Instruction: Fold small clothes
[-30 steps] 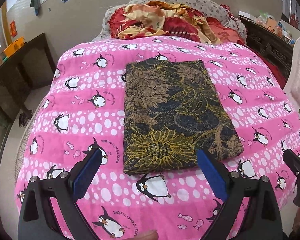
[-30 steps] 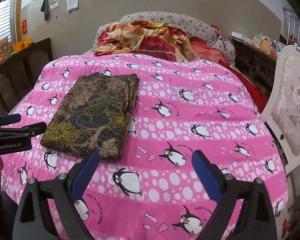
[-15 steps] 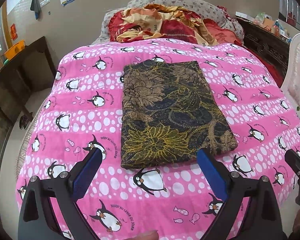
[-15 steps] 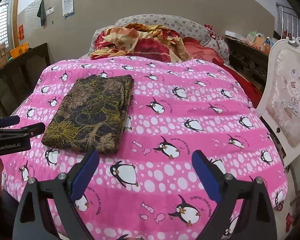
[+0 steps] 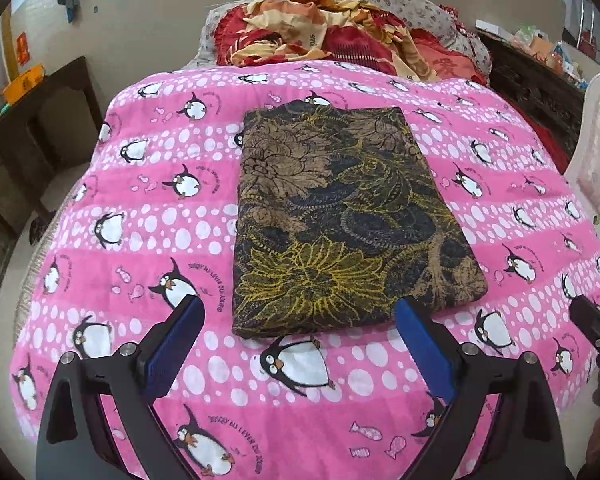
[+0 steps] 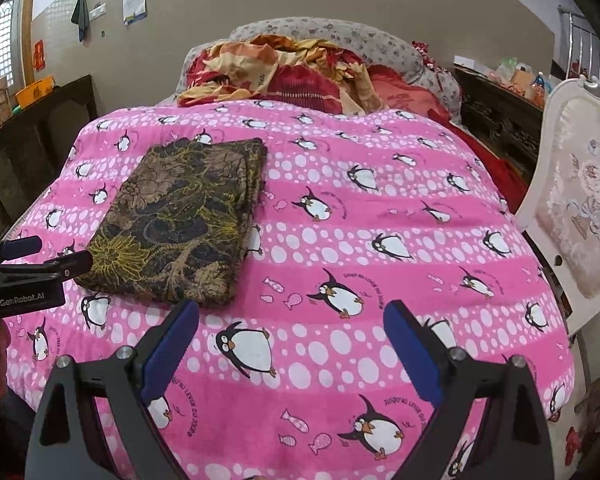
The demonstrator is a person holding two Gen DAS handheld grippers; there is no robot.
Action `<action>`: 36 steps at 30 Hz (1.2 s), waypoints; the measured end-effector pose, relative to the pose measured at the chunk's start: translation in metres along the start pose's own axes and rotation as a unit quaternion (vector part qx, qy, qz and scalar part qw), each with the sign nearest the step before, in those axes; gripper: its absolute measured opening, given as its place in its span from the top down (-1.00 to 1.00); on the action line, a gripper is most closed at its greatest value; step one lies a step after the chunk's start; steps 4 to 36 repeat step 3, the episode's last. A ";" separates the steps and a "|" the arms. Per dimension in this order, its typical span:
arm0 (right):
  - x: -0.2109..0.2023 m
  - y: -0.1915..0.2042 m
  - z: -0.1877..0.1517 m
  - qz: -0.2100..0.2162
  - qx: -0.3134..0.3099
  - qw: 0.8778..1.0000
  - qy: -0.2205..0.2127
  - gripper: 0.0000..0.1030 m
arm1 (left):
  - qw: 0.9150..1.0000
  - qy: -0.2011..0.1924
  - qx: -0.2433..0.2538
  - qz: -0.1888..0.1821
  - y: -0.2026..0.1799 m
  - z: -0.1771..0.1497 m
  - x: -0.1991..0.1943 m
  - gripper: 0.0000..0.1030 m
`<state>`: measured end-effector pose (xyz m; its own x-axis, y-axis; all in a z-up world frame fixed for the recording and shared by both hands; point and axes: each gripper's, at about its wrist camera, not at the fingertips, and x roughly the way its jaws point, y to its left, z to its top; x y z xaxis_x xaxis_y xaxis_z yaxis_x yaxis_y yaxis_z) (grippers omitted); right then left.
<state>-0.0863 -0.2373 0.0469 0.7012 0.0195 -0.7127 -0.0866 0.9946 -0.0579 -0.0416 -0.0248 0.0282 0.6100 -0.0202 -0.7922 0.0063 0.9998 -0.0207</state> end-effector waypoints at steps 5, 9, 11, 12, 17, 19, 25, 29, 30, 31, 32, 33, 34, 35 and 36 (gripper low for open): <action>0.010 0.002 0.004 -0.001 -0.005 1.000 0.009 -0.86 | 1.000 -0.001 -0.002 -0.001 0.002 0.002 0.007 -0.56; 0.010 0.002 0.004 -0.001 -0.005 1.000 0.009 -0.86 | 1.000 -0.001 -0.002 -0.001 0.002 0.002 0.007 -0.56; 0.010 0.002 0.004 -0.001 -0.005 1.000 0.009 -0.86 | 1.000 -0.001 -0.002 -0.001 0.002 0.002 0.007 -0.56; 0.010 0.002 0.004 -0.001 -0.005 1.000 0.009 -0.86 | 1.000 -0.001 -0.002 -0.001 0.002 0.002 0.007 -0.56; 0.010 0.002 0.004 -0.001 -0.005 1.000 0.009 -0.86 | 1.000 -0.001 -0.002 -0.001 0.002 0.002 0.007 -0.56; 0.010 0.002 0.004 -0.001 -0.005 1.000 0.009 -0.86 | 1.000 -0.001 -0.002 -0.001 0.002 0.002 0.007 -0.56; 0.010 0.002 0.004 -0.001 -0.005 1.000 0.009 -0.86 | 1.000 -0.001 -0.002 -0.001 0.002 0.002 0.007 -0.56; 0.010 0.002 0.004 -0.001 -0.005 1.000 0.009 -0.86 | 1.000 -0.001 -0.002 -0.001 0.002 0.002 0.007 -0.56; 0.010 0.002 0.004 -0.001 -0.005 1.000 0.009 -0.86 | 1.000 -0.001 -0.002 -0.001 0.002 0.002 0.007 -0.56; 0.010 0.002 0.004 -0.001 -0.005 1.000 0.009 -0.86 | 1.000 -0.001 -0.002 -0.001 0.002 0.002 0.007 -0.56; 0.010 0.002 0.004 -0.001 -0.005 1.000 0.009 -0.86 | 1.000 -0.001 -0.002 -0.001 0.002 0.002 0.007 -0.56; 0.010 0.002 0.004 -0.001 -0.005 1.000 0.009 -0.86 | 1.000 -0.001 -0.002 -0.001 0.002 0.002 0.007 -0.56; 0.010 0.002 0.004 -0.001 -0.005 1.000 0.009 -0.86 | 1.000 -0.001 -0.002 -0.001 0.002 0.002 0.007 -0.56; 0.010 0.002 0.004 -0.001 -0.005 1.000 0.009 -0.86 | 1.000 -0.001 -0.002 -0.001 0.002 0.002 0.007 -0.56; 0.010 0.002 0.004 -0.001 -0.005 1.000 0.009 -0.86 | 1.000 -0.001 -0.002 -0.001 0.002 0.002 0.007 -0.56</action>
